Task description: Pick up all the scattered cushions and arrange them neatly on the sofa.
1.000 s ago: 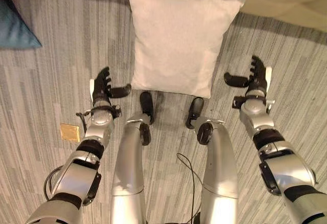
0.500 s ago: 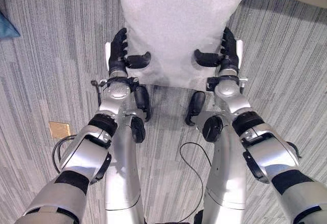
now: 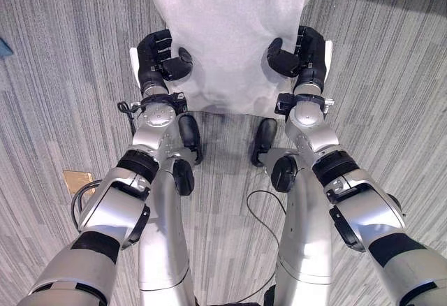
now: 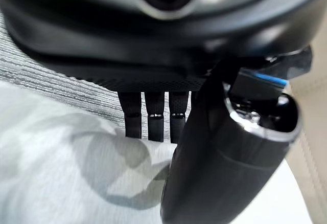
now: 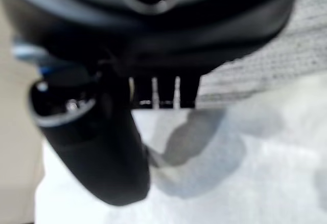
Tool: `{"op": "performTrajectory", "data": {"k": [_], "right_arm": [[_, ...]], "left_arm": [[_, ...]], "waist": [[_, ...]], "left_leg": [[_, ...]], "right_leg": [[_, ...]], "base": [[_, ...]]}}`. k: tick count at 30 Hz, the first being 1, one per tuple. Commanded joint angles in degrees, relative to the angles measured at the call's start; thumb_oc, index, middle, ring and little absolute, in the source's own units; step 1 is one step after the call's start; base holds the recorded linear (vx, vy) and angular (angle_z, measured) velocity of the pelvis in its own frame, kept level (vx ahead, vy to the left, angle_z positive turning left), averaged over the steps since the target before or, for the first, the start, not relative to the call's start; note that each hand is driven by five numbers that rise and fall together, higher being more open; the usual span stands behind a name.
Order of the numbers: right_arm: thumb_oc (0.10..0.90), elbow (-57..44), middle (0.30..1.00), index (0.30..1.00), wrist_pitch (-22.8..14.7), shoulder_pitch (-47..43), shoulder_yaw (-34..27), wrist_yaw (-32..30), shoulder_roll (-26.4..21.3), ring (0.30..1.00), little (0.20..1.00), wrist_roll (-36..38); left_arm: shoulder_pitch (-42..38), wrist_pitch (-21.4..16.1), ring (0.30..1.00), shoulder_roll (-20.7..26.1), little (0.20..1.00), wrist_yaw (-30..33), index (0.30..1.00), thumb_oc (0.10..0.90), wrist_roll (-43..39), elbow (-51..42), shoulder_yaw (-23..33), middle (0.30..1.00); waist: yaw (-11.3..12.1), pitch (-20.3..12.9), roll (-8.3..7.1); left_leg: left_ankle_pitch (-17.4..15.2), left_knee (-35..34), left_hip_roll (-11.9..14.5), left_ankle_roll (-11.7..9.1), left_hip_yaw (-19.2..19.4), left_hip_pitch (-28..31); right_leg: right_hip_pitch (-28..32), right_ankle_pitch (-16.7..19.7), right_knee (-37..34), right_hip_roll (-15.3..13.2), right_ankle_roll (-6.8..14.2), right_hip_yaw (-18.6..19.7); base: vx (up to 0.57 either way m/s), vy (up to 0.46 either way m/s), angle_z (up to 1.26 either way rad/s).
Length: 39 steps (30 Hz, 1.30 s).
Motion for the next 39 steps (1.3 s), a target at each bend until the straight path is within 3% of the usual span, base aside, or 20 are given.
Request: {"op": "performTrajectory", "data": {"k": [1,3,10,11,13,17,18,19,20,21,22,24,28,32,34,39], "right_arm": [[0.400,-11.66,0.300,0.300,-8.88,-0.62,1.64,3.66,5.12,0.300,0.300,-3.42],[0.400,-15.78,0.300,0.300,-8.99,2.34,-0.19,4.56,4.35,0.300,0.300,-4.61],[0.400,-24.68,0.300,0.300,-8.84,13.54,-1.46,8.62,3.44,0.300,0.300,-8.68],[0.400,-24.75,0.300,0.300,-8.81,13.63,-1.45,8.61,3.44,0.300,0.300,-8.70],[0.400,-28.81,0.300,0.300,-9.32,20.57,-1.84,10.49,3.17,0.300,0.300,-10.52],[0.400,-32.55,0.300,0.300,-9.86,28.00,-1.95,12.52,4.13,0.300,0.300,-10.68],[0.400,-35.11,0.300,0.300,-10.13,33.49,-2.26,14.61,4.57,0.300,0.300,-9.02],[0.400,-36.16,0.300,0.300,-10.33,35.74,-2.23,15.31,4.71,0.300,0.300,-8.58],[0.400,-36.23,0.300,0.300,-10.30,35.85,-2.22,15.31,4.70,0.300,0.300,-8.58],[0.400,-38.29,0.300,0.300,-10.33,39.84,-3.21,16.12,4.68,0.300,0.300,-8.34],[0.400,-38.36,0.300,0.300,-10.31,39.95,-3.21,16.12,4.68,0.300,0.300,-8.36],[0.400,-40.79,0.300,0.300,-10.69,45.03,-5.17,17.07,3.51,0.300,0.300,-8.54],[0.400,-43.69,0.300,0.300,-10.83,51.08,-8.20,18.39,0.37,0.300,0.300,-10.79],[0.400,-44.19,0.300,0.300,-10.28,52.83,-9.32,18.34,-0.42,0.300,0.300,-12.02],[0.400,-43.93,0.300,0.300,-9.70,54.19,-10.03,19.17,-0.28,0.300,0.300,-11.12],[0.400,-43.67,0.300,0.300,-9.51,55.06,-10.77,18.99,0.81,0.300,0.300,-8.45]], "left_arm": [[0.79,-7.59,0.300,-4.52,0.300,-2.38,0.300,0.400,1.11,-11.13,-0.09,0.300],[3.47,-7.65,0.300,-5.04,0.300,-3.04,0.300,0.400,2.44,-16.64,1.56,0.300],[13.44,-8.46,0.300,-7.18,0.300,-6.49,0.300,0.400,6.28,-27.90,3.24,0.300],[13.52,-8.43,0.300,-7.20,0.300,-6.47,0.300,0.400,6.31,-27.97,3.24,0.300],[19.60,-8.62,0.300,-7.51,0.300,-8.71,0.300,0.400,9.37,-33.05,2.21,0.300],[26.64,-9.00,0.300,-8.32,0.300,-10.73,0.300,0.400,9.54,-36.39,1.82,0.300],[31.33,-9.36,0.300,-8.33,0.300,-12.49,0.300,0.400,9.17,-38.64,0.82,0.300],[33.13,-9.50,0.300,-8.53,0.300,-13.00,0.300,0.400,8.86,-39.47,0.48,0.300],[33.23,-9.49,0.300,-8.54,0.300,-13.00,0.300,0.400,8.87,-39.53,0.46,0.300],[36.97,-9.66,0.300,-8.96,0.300,-14.21,0.300,0.400,7.24,-41.54,0.12,0.300],[37.05,-9.65,0.300,-8.96,0.300,-14.21,0.300,0.400,7.24,-41.59,0.09,0.300],[41.40,-9.85,0.300,-7.58,0.300,-15.25,0.300,0.400,7.49,-43.46,0.17,0.300],[47.77,-9.57,0.300,-5.68,0.300,-17.33,0.300,0.400,8.00,-45.24,0.77,0.300],[49.86,-9.52,0.300,-5.78,0.300,-17.48,0.300,0.400,7.31,-45.02,1.05,0.300],[51.75,-8.65,0.300,-6.28,0.300,-17.22,0.300,0.400,7.22,-44.94,1.00,0.300],[52.45,-7.45,0.300,-6.10,0.300,-17.05,0.300,0.400,7.67,-44.68,1.14,0.300]], "waist": [[-0.15,-8.62,1.48],[-0.39,-12.81,1.89],[-0.83,-13.80,2.49],[-0.83,-13.66,2.52],[-0.79,-14.85,2.85],[-0.47,-16.28,3.00],[-0.49,-17.41,2.91],[-0.56,-17.80,2.94],[-0.58,-17.57,2.97],[-0.57,-18.73,2.89],[-0.58,-18.48,2.91],[-0.85,-19.40,2.62],[-0.95,-21.20,1.71],[-0.63,-22.35,1.10],[0.14,-24.03,0.51],[2.33,-23.92,0.31]], "left_leg": [[-1.84,-6.24,-4.16,-1.63,-5.44,0.76],[0.35,-11.99,-5.03,-2.28,-4.57,1.95],[4.16,-27.14,-5.45,-3.59,-6.34,18.68],[4.24,-27.30,-5.46,-3.60,-6.38,18.96],[5.64,-34.33,-5.35,-4.42,-7.43,27.55],[7.40,-41.99,-5.25,-5.16,-8.35,37.33],[10.45,-46.25,-5.27,-5.36,-8.54,42.87],[10.73,-48.23,-5.10,-5.48,-8.79,46.25],[10.81,-48.46,-5.08,-5.50,-8.84,46.69],[11.51,-51.55,-4.80,-6.20,-9.10,52.76],[11.57,-51.74,-4.77,-6.21,-9.15,53.20],[11.85,-54.43,-3.60,-7.18,-9.00,61.27],[11.49,-52.96,-1.47,-9.19,-7.90,69.23],[12.03,-50.84,-1.25,-9.65,-7.70,72.01],[11.66,-55.80,-2.35,-8.37,-7.72,74.19],[14.47,-57.58,-3.29,-8.18,-7.25,70.78]], "right_leg": [[3.43,1.82,-10.11,0.16,3.88,-0.17],[4.45,3.12,-14.38,0.36,4.58,-0.74],[21.34,6.29,-27.55,0.53,6.24,-3.56],[21.64,6.35,-27.72,0.53,6.24,-3.62],[29.85,7.68,-34.60,-0.04,6.87,-4.97],[38.82,8.79,-41.56,-0.38,7.38,-6.61],[44.69,11.23,-46.50,-0.52,6.95,-8.30],[47.89,11.43,-48.40,-0.41,6.93,-8.82],[48.37,11.50,-48.63,-0.37,6.93,-8.91],[55.09,11.54,-52.33,0.15,6.96,-10.24],[55.56,11.61,-52.56,0.20,6.95,-10.32],[64.79,11.19,-56.74,1.50,6.72,-11.69],[77.62,9.38,-62.15,3.75,5.77,-12.90],[83.25,9.06,-64.71,4.49,5.54,-13.11],[87.85,8.84,-66.62,4.75,6.15,-13.00],[91.68,7.51,-66.95,6.04,6.36,-11.59]], "base": [[-0.06,0.029,-0.03],[-0.13,0.022,0.03],[-0.10,0.004,0.04],[-0.08,-0.022,0.01],[-0.08,-0.055,0.03],[-0.02,-0.066,0.08],[-0.01,-0.078,0.03],[-0.01,-0.078,0.07],[0.10,-0.135,0.09],[0.07,-0.103,0.08],[0.17,-0.201,0.08],[0.17,-0.170,0.13],[0.17,-0.145,0.00],[0.15,-0.038,0.04],[0.30,0.053,-0.03],[0.21,0.083,-0.03]]}}
